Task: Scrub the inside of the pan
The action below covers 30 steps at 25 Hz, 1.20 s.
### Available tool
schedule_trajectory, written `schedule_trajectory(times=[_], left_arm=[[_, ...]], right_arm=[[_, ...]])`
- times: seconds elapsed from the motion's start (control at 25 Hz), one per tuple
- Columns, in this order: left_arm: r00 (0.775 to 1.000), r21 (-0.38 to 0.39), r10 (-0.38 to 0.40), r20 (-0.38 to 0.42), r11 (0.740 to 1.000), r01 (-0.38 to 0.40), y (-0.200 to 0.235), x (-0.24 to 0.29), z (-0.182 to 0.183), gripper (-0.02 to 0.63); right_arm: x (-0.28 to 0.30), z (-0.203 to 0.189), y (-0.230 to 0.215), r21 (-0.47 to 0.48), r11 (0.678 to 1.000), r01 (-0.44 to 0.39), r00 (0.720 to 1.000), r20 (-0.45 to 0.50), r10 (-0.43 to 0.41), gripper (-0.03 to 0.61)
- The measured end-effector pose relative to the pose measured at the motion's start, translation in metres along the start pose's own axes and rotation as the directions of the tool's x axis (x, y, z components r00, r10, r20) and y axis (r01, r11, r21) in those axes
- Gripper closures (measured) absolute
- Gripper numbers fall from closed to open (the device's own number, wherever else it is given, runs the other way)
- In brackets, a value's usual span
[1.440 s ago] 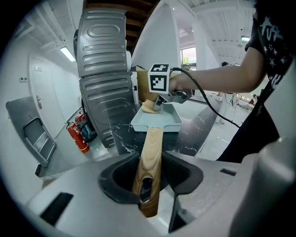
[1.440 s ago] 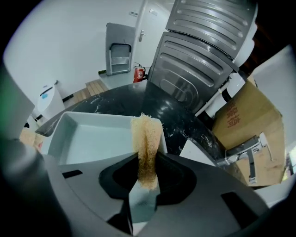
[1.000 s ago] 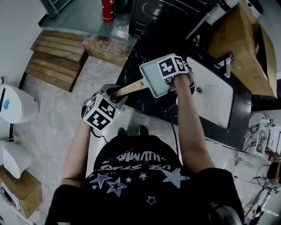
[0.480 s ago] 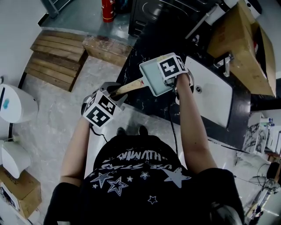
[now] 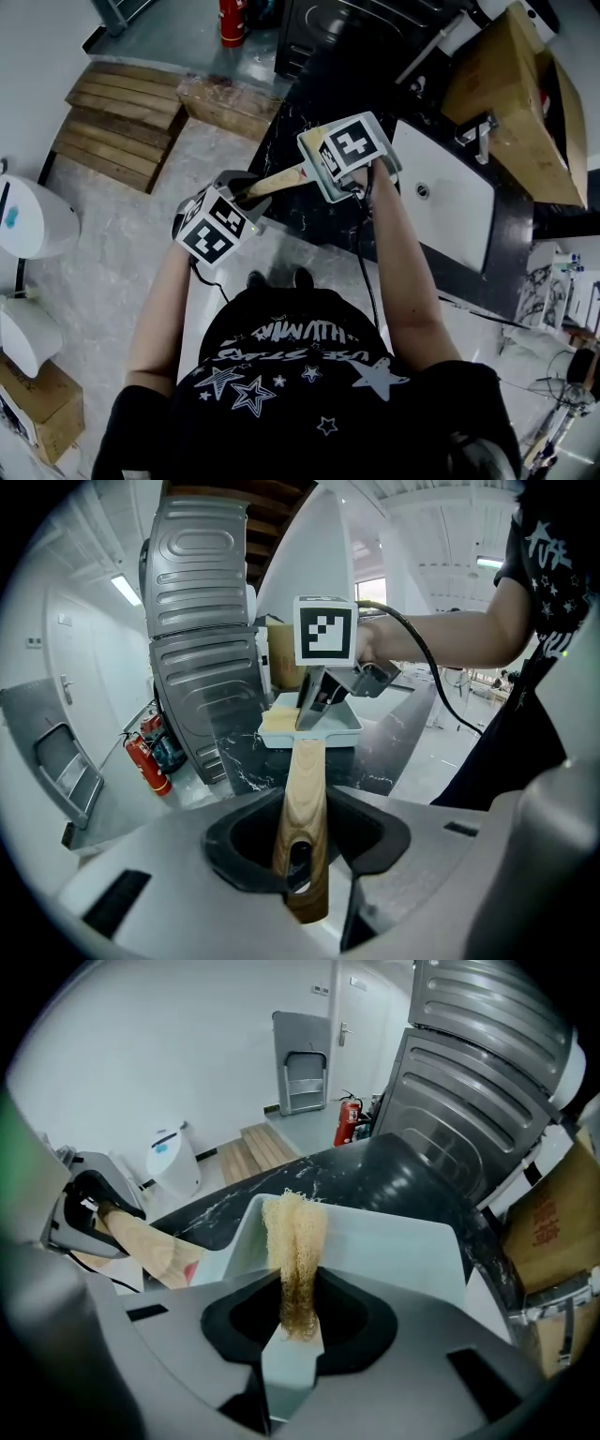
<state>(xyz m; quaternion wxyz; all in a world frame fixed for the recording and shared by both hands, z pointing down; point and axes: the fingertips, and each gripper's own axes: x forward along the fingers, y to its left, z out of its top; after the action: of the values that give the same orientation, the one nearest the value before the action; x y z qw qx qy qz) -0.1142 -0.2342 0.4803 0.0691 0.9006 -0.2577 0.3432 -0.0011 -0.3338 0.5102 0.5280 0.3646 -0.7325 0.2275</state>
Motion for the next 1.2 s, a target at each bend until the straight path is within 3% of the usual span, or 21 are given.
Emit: schedule_trajectory(times=[0.16,0.44,0.64,0.92,1.2], left_arm=[[1.000,-0.003,0.001,-0.013,1.000,-0.002,0.000,0.000,-0.003,0.474],[1.000,-0.010,0.008,-0.010,1.000,-0.008,0.000,-0.001,-0.002,0.474],[1.000,-0.009,0.012,-0.015,1.000,-0.012,0.000,0.000,-0.002,0.474],[0.999,-0.017,0.029,-0.030,0.999,-0.030,0.002,-0.003,0.000,0.474],[0.999,-0.021,0.029,-0.031,0.999,-0.030,0.002,-0.003,-0.001,0.473]], right_arm=[[0.003,0.001,0.019,0.074,0.991,-0.110,0.994,0.015,0.109,0.489],[-0.002,0.001,0.016,0.116,0.985,-0.129,0.990,0.077,0.121,0.490],[-0.020,-0.012,-0.022,0.137,0.990,-0.039,0.996,0.083,0.028,0.492],[-0.029,-0.042,-0.084,0.189,0.977,0.102,0.995,-0.003,-0.103,0.492],[-0.020,-0.058,-0.103,0.174,0.960,0.220,0.974,-0.091,-0.206,0.492]])
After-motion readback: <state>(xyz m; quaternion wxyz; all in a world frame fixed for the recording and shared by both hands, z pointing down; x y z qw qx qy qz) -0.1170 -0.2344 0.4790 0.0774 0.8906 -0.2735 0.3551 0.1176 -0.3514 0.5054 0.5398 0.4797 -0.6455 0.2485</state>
